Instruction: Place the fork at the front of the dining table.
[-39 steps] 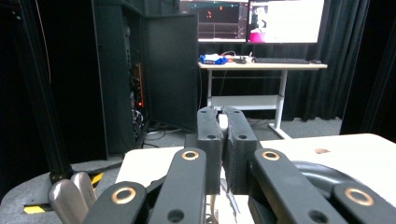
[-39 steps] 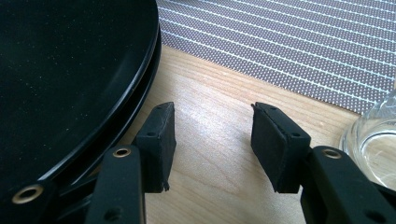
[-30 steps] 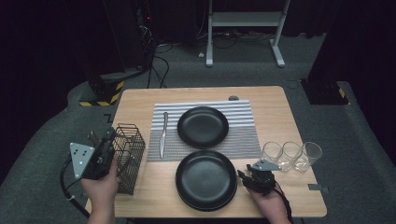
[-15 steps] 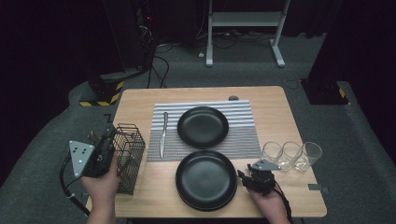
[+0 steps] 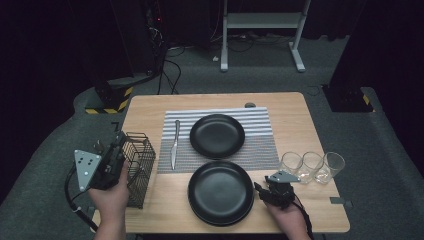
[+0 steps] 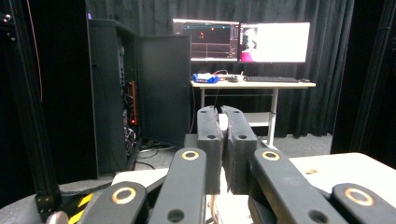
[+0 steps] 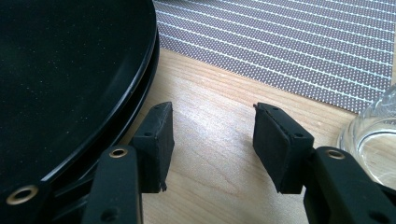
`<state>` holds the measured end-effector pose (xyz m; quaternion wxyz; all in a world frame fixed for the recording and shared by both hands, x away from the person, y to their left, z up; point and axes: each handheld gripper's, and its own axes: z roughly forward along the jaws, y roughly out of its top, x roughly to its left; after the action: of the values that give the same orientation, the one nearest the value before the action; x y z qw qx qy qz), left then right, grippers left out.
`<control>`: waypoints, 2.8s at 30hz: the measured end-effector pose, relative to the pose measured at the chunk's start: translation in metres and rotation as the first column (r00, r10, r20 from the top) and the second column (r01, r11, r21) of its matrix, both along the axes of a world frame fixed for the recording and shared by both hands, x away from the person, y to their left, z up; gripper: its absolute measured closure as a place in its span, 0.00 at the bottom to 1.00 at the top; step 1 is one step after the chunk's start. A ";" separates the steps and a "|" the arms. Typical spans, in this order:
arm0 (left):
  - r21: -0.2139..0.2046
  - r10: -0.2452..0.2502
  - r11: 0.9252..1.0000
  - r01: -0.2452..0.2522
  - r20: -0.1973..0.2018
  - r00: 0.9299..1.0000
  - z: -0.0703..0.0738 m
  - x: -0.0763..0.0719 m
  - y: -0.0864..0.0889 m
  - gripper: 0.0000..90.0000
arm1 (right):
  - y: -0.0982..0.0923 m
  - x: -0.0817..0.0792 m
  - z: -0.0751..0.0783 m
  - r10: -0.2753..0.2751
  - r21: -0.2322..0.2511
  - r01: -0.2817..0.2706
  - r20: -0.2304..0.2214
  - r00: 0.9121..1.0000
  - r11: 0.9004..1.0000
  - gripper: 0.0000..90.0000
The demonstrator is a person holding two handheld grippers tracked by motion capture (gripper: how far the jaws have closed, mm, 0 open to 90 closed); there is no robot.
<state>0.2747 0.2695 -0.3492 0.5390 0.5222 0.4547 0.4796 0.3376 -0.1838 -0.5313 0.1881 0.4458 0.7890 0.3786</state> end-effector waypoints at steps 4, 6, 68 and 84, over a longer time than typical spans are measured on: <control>-0.001 -0.004 1.000 0.004 0.006 1.000 0.002 0.002 -0.002 0.96 | 0.000 0.000 0.000 0.000 0.001 0.000 0.000 1.000 1.000 0.53; 0.001 -0.001 1.000 0.001 0.008 1.000 0.003 0.003 -0.003 0.96 | 0.000 0.001 0.000 0.002 0.001 -0.002 0.000 1.000 1.000 0.53; -0.004 -0.174 0.985 0.174 -0.037 0.984 -0.007 0.023 -0.075 0.96 | -0.003 -0.011 0.013 -0.001 0.046 -0.006 0.155 0.988 0.999 0.61; -0.009 -0.226 0.974 0.226 -0.052 0.973 -0.016 0.026 -0.091 0.96 | 0.002 -0.021 0.035 -0.010 0.052 -0.005 0.274 0.962 0.999 0.56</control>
<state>0.3011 0.1780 -0.3655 0.5787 0.5822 0.4070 0.4005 0.3169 -0.1820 -0.4967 0.2844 0.3947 0.7447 0.4569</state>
